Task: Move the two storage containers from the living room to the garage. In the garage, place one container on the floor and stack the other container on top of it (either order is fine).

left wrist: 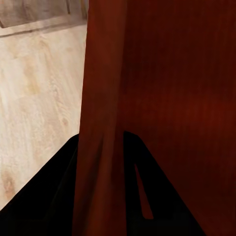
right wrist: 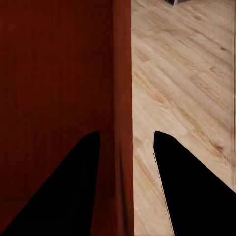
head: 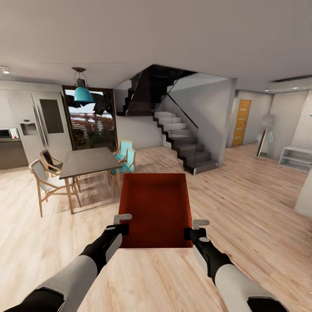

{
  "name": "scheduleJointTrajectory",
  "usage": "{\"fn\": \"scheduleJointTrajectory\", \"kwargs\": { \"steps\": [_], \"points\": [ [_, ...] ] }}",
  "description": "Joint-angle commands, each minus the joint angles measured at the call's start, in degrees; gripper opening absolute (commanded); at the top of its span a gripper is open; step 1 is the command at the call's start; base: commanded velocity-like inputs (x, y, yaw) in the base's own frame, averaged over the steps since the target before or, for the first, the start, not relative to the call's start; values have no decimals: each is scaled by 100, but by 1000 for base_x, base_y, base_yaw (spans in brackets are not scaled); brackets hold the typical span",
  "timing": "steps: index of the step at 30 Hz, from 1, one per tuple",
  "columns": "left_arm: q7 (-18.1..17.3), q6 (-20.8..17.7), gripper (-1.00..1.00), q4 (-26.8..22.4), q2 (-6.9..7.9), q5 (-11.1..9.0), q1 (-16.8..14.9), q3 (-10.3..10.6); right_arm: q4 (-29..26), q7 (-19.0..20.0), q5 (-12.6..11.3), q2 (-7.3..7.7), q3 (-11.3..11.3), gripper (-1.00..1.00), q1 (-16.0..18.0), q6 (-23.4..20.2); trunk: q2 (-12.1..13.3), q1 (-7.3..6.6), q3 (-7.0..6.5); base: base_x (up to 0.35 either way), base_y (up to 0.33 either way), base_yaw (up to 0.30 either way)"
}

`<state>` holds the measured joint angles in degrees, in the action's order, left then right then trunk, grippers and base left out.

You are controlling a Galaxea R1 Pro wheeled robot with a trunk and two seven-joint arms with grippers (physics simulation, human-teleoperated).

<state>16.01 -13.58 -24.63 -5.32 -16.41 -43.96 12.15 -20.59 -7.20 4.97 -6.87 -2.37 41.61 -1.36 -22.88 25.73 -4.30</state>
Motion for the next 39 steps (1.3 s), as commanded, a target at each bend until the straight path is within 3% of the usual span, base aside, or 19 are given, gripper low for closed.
{"fn": "scheduleJointTrajectory", "kwargs": {
  "steps": [1,39],
  "points": [
    [87,-48,-100,-7,8,33,2,-28,-24,-18,110,-7,-158,-100,5,-13,-4,5,2,323,0,-244],
    [87,-48,-100,-7,6,33,2,-27,-24,-18,110,-7,-158,-100,5,-13,-4,5,2,323,0,-241]
  ]
}}
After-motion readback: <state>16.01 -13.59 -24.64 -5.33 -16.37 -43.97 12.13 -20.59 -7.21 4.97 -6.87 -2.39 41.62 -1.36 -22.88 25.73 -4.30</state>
